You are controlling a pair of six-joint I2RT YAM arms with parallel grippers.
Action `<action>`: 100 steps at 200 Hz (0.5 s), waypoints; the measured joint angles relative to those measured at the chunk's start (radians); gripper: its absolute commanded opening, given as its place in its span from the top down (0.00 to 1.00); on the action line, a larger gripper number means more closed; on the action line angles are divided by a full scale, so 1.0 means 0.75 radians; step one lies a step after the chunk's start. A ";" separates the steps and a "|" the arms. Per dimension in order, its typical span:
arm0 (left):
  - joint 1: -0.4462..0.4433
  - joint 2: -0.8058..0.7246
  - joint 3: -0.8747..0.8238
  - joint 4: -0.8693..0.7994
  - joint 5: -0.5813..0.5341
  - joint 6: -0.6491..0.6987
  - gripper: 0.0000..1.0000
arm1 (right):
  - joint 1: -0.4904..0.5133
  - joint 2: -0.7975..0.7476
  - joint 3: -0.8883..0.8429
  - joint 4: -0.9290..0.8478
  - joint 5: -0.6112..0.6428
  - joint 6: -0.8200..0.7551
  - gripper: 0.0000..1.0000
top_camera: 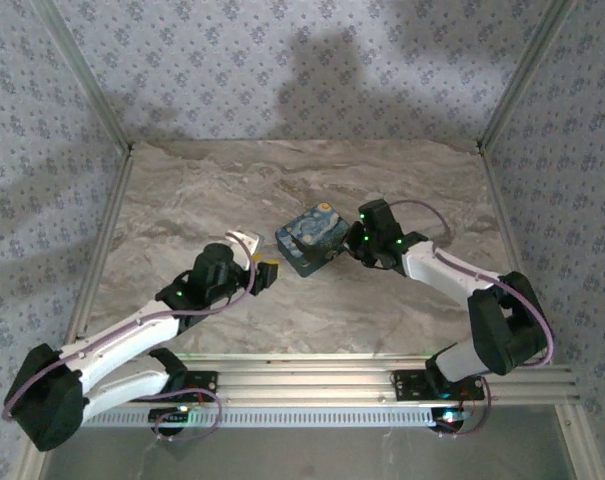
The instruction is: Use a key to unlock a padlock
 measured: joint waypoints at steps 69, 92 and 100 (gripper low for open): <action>0.150 -0.056 0.056 -0.221 -0.023 -0.024 0.02 | -0.146 -0.122 0.144 -0.319 -0.100 -0.345 1.00; 0.288 -0.048 0.132 -0.317 -0.024 -0.080 0.02 | -0.107 -0.192 0.162 -0.388 -0.105 -0.443 1.00; 0.343 -0.042 0.157 -0.345 -0.020 -0.101 0.02 | -0.069 -0.198 0.165 -0.399 -0.107 -0.463 1.00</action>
